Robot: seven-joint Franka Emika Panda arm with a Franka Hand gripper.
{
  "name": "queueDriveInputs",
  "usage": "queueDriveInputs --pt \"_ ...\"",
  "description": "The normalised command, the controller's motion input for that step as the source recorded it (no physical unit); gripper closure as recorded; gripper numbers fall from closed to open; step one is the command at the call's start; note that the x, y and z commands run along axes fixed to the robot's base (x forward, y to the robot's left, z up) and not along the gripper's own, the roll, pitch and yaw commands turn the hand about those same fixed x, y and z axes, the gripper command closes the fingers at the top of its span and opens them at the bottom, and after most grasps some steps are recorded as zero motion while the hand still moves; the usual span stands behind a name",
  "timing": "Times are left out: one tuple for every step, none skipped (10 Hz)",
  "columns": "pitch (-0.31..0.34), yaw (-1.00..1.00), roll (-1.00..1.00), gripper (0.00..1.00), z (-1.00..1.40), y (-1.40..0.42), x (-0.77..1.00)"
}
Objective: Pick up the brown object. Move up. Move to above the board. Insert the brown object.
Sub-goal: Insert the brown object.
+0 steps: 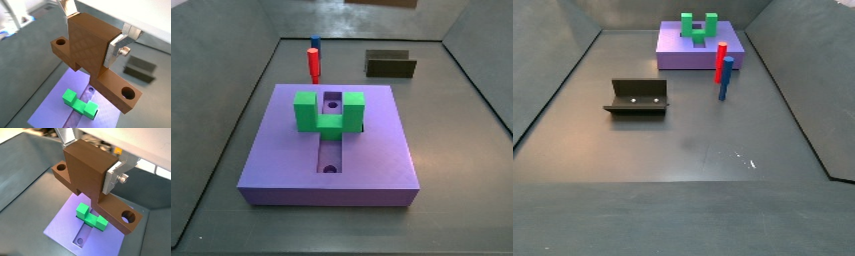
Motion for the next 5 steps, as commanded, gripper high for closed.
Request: queueDriveInputs --pt "-0.279 -0.85 0.02 1.0 -0.53 -0.09 0.02" --pt "-0.186 -0.79 0.23 1.0 -0.54 -0.21 0.06" --pt "-0.106 -0.79 0.34 1.0 -0.5 -0.23 0.09" --pt "-0.069 -0.74 0.38 1.0 -0.46 -0.22 0.03" --pt "-0.03 -0.73 0.42 1.0 -0.4 -0.14 0.01"
